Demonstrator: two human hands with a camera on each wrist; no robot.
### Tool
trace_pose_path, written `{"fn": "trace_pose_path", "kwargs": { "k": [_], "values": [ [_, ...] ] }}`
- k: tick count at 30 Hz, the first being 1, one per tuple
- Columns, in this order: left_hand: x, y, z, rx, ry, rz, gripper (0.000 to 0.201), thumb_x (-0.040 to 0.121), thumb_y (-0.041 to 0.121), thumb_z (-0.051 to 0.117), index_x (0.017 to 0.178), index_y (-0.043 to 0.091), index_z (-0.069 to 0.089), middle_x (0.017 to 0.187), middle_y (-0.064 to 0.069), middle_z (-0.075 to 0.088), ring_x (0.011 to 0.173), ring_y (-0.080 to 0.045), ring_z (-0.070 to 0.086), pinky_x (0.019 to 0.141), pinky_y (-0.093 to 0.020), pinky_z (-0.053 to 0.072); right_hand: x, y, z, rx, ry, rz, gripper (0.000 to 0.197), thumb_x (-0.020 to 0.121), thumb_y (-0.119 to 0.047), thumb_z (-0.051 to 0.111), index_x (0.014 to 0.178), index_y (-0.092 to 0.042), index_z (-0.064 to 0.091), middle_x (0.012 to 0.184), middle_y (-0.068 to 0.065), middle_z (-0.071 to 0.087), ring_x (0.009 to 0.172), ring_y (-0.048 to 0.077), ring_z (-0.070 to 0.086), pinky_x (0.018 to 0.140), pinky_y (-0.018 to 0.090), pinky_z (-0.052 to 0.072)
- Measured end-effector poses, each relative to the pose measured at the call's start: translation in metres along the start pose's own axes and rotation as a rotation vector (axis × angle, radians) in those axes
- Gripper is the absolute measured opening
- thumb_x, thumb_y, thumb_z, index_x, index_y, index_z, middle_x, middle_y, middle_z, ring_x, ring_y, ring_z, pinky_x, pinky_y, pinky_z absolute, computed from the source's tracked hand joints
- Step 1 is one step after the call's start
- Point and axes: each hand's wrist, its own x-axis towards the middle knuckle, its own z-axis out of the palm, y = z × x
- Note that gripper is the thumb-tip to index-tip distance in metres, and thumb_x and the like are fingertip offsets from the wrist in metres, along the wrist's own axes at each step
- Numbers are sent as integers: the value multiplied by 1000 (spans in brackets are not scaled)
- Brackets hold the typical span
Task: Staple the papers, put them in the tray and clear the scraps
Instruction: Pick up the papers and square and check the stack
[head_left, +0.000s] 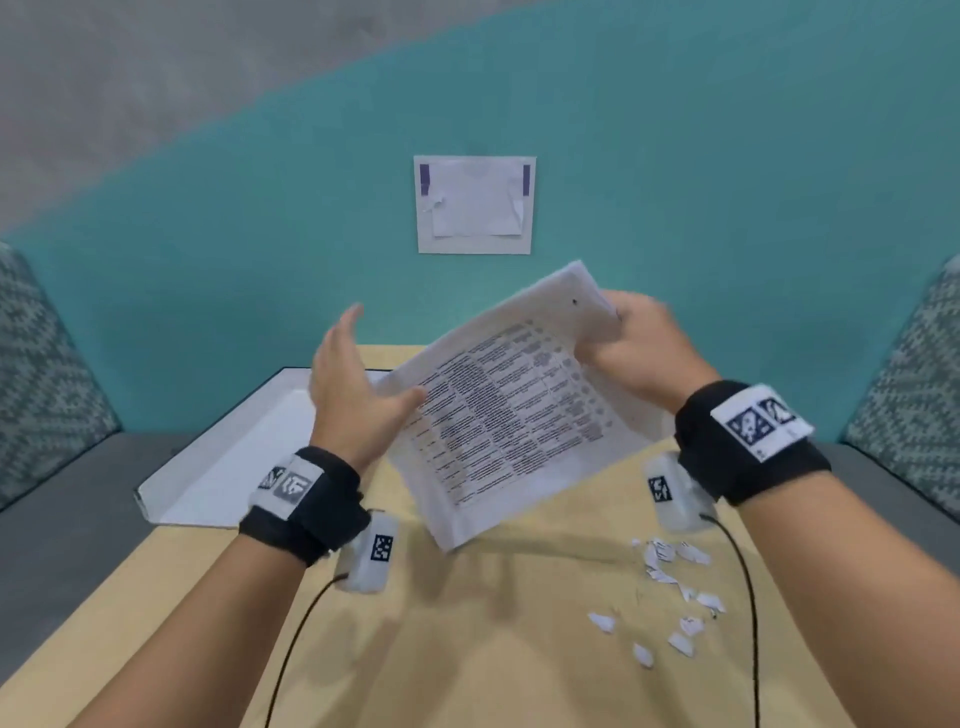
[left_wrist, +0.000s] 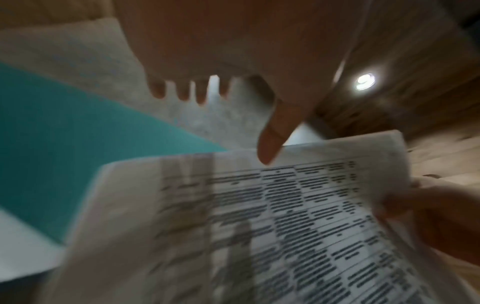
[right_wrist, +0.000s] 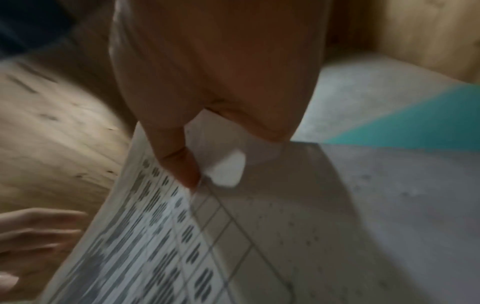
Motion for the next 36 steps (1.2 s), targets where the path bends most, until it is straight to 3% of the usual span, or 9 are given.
{"fn": "trace_pose_path", "kwargs": {
  "k": [5, 9, 14, 17, 19, 22, 26, 32, 36],
  "values": [
    [22, 49, -15, -131, -383, 69, 40, 82, 14, 83, 119, 20, 70, 114, 2, 74, 105, -18, 67, 92, -34, 50, 20, -57, -17, -231, -110, -202, 12, 77, -4, 67, 78, -16, 64, 75, 2, 65, 69, 17, 62, 55, 26, 44],
    [30, 51, -17, -219, -367, 2, 5, 86, 7, 76, 88, 4, 74, 86, -12, 72, 76, -21, 60, 73, -40, 53, 30, -65, -9, -375, 84, -360, 12, 76, -12, 69, 87, -13, 65, 83, 3, 66, 88, 31, 62, 73, 34, 41],
    [24, 32, -12, -476, -254, -262, 21, 90, -4, 72, 109, 4, 72, 105, -13, 79, 78, -19, 76, 73, -35, 64, 15, -25, 23, -115, 524, -185, 89, 67, -32, 77, 147, -23, 40, 150, 4, 40, 141, 23, 35, 117, 42, 25],
    [17, 21, -9, -625, -187, -348, 26, 91, -9, 68, 112, 7, 71, 102, -6, 79, 87, -17, 78, 80, -33, 62, 2, 0, 44, 534, 364, 206, 91, 75, -11, 79, 151, -22, 30, 140, 7, 47, 128, 21, 48, 105, 37, 41],
    [11, 19, -4, -641, -161, -350, 27, 92, -8, 67, 103, 16, 72, 100, 0, 77, 91, -17, 75, 91, -37, 59, -4, 7, 57, 764, 170, 345, 59, 85, -4, 71, 139, -12, 48, 115, 6, 66, 105, 21, 64, 85, 29, 50],
    [3, 15, 7, -658, -87, -334, 33, 94, -5, 66, 98, 28, 70, 104, 1, 77, 100, -22, 74, 96, -41, 57, -9, 6, 80, 664, 233, 250, 23, 91, -3, 65, 113, -10, 67, 99, -2, 74, 91, 10, 70, 78, 23, 52],
    [-5, 7, 18, -673, -40, -361, 28, 97, -1, 64, 109, 23, 68, 115, -4, 75, 113, -29, 71, 102, -46, 55, -13, 7, 105, 693, 323, 212, 22, 97, -6, 61, 107, -25, 65, 95, -12, 72, 74, -10, 66, 66, 6, 50],
    [-18, -18, 30, -574, -171, -455, 38, 92, -10, 62, 123, 12, 64, 113, -2, 74, 110, -27, 70, 104, -50, 54, -24, 37, 131, 717, 199, 481, 34, 86, 3, 52, 117, -7, 61, 105, 3, 70, 94, 23, 63, 84, 35, 51],
    [-20, -25, 35, -581, -169, -458, 36, 94, -11, 62, 122, 12, 63, 109, 0, 74, 102, -21, 71, 104, -49, 54, -25, 44, 137, 726, 181, 504, 27, 87, 6, 48, 105, -7, 65, 94, 4, 68, 82, 21, 59, 71, 31, 48]
  ]
}}
